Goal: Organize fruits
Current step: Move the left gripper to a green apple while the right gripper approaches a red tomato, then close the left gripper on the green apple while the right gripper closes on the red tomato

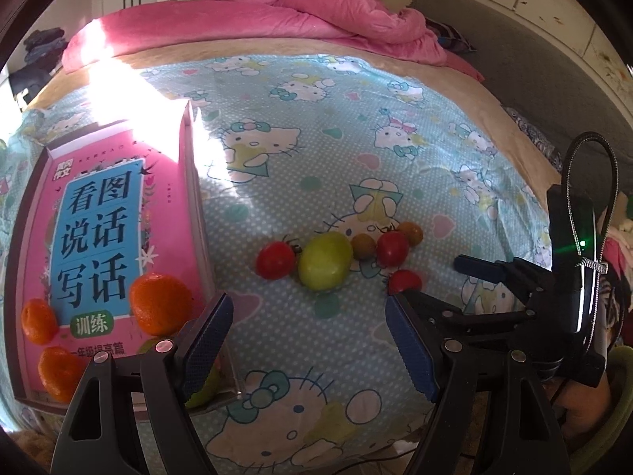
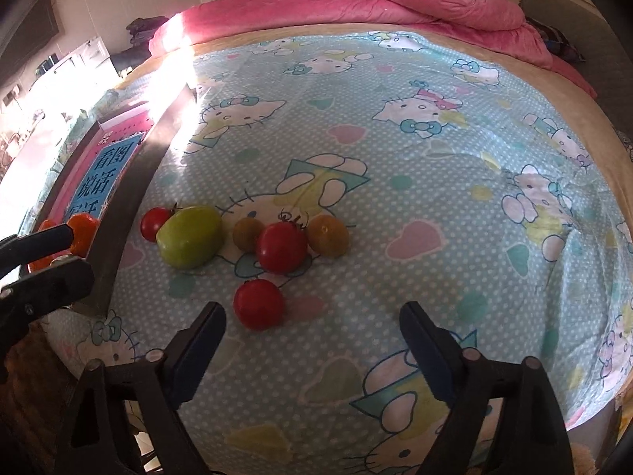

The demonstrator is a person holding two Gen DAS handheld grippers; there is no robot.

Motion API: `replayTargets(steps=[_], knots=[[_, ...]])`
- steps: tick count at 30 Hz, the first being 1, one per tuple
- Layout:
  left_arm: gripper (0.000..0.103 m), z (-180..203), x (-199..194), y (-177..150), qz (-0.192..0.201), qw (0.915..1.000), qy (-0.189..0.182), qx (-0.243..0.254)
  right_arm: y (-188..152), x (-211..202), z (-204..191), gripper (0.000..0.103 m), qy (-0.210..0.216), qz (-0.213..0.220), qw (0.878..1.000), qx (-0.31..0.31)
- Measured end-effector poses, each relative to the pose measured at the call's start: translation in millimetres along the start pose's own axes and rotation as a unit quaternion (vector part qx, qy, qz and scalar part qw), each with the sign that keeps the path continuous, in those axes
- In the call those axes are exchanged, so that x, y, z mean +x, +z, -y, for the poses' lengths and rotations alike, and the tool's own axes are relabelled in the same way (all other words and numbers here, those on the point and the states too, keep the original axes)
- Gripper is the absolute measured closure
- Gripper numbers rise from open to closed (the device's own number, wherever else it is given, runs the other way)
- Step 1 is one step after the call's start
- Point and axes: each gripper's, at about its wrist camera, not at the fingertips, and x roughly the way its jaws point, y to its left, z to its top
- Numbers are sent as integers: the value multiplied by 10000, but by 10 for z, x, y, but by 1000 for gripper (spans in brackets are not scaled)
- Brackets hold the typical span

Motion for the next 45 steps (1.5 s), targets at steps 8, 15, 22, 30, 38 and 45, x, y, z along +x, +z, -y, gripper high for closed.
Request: replayTargets(steps=[8, 15, 22, 30, 38, 45], knots=[[22, 1, 114, 37, -93, 9999, -129, -50, -11, 43, -162, 37, 330, -14, 9988, -354], [26, 32, 226, 98, -172, 9996, -214, -1, -19, 141, -256, 52, 262, -121, 9979, -586], [31, 138, 366, 182, -254, 9992, -198, 228, 4, 153, -139, 73, 439, -126, 9985, -294], [32, 295, 539, 253, -402, 9962, 53, 765, 39, 125, 13, 74, 727, -113, 9972, 115], [44, 376, 747, 360, -684, 9914, 213, 1098, 43, 108, 136, 74, 935, -102, 9945, 463], [44, 438, 870, 398, -867, 9860, 452, 1352, 26, 66, 195, 74, 982, -48, 9935, 575]])
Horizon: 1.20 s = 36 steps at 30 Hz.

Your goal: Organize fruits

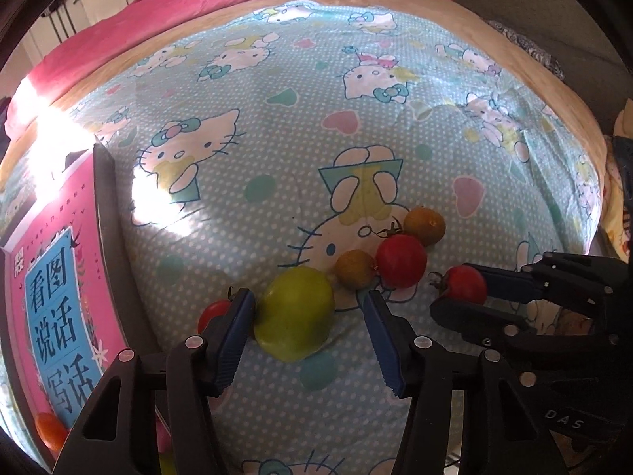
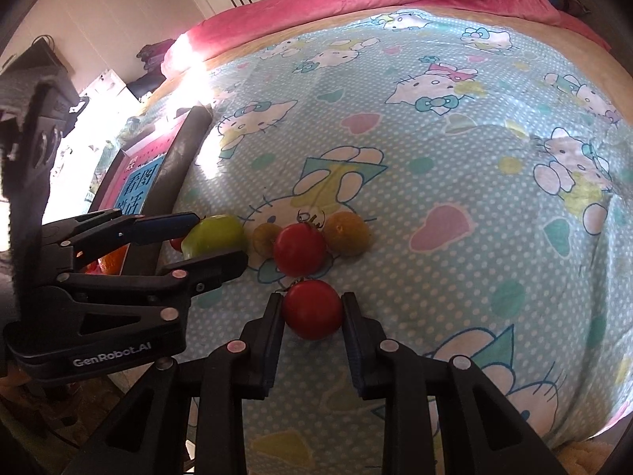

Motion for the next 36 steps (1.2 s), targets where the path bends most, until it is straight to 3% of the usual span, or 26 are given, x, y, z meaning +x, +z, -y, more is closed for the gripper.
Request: replayTargets(steps=[4, 10, 15, 24, 36], knots=[[46, 59, 67, 21, -117, 9997, 160, 168, 6, -20, 17, 74, 6, 56, 10000, 51], [58, 72, 106, 17, -138, 9986, 456, 235, 7, -66, 45, 74, 4, 142, 9998, 112], [59, 94, 86, -7, -83, 9981, 542, 262, -6, -108, 58, 74, -32, 216, 9996, 161], [60, 11, -128, -101, 108, 9998, -50, -175, 9, -166, 63, 74, 22, 328, 9993, 186], [60, -264, -559, -247, 504, 9963, -181, -675, 24, -286, -71, 74, 171, 581, 9981, -51]])
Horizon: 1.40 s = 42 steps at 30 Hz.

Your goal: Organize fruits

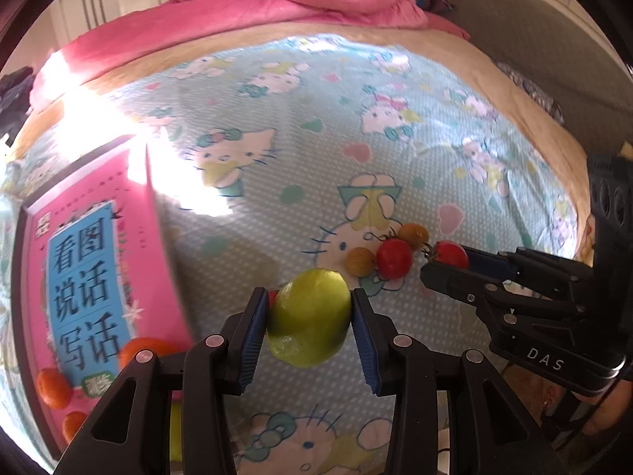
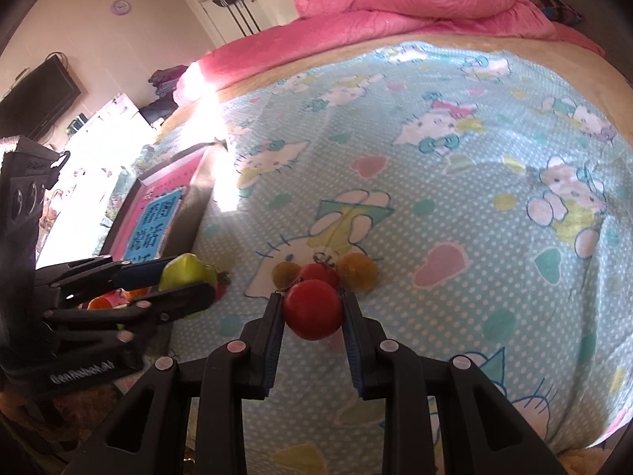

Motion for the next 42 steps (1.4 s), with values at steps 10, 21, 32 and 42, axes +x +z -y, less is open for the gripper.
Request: replayTargets(steps=[10, 21, 32, 42], knots=[[60, -343, -245, -59, 203, 9985, 104, -492, 44, -79, -159, 74, 211, 208, 9992, -281], [60, -633, -411, -189, 307, 9957, 319, -819, 10, -91, -547, 74, 451, 378, 9936, -964], [60, -816, -519, -310, 356, 9936, 460, -968, -37, -105, -771, 74, 644, 455, 9884, -1299], [59, -1116, -612, -415, 389, 9890, 606, -1296, -80, -79, -941, 74, 756, 452, 9838, -1563]])
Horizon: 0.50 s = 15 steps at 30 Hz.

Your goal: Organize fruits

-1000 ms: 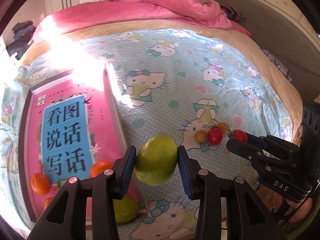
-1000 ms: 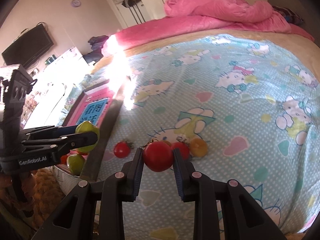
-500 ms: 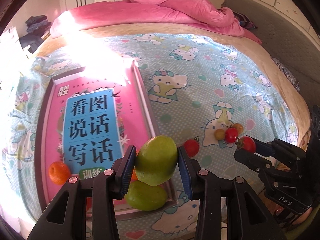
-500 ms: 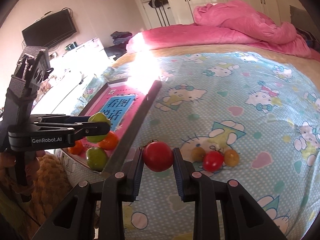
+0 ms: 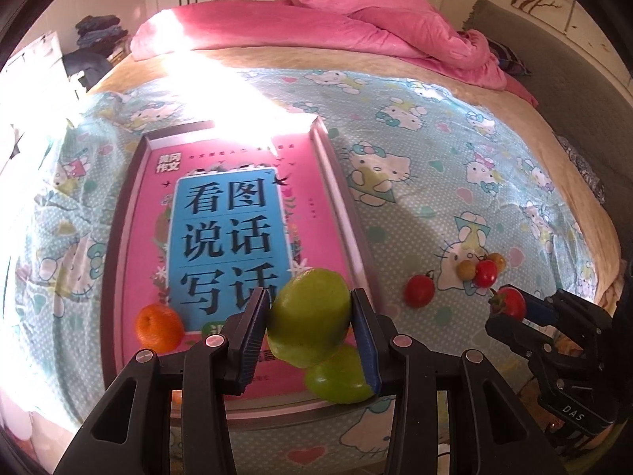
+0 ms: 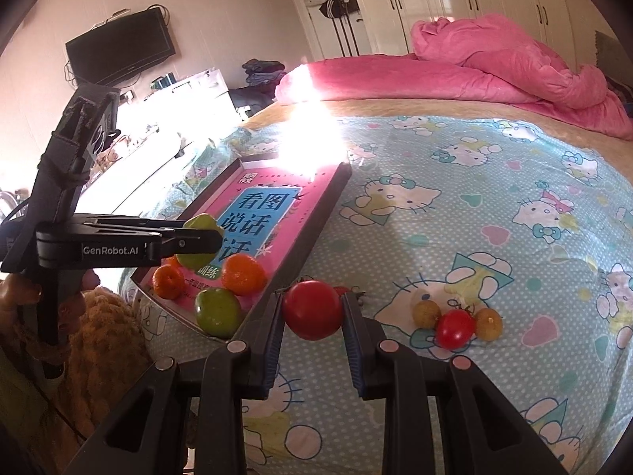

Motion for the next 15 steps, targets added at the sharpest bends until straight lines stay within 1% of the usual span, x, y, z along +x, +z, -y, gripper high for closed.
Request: replayTargets(steps=[8, 13, 15], knots=[[59, -433, -120, -69, 77, 9988, 299, -375, -2, 58, -243, 74, 175, 21, 9995, -280], [60, -766, -202, -150, 113, 9965, 453, -690, -7, 105, -422, 74, 302, 12, 9986, -428], [59, -872, -221, -173, 131, 9955, 570, -751, -10, 126, -491, 74, 344, 5, 9983, -479]])
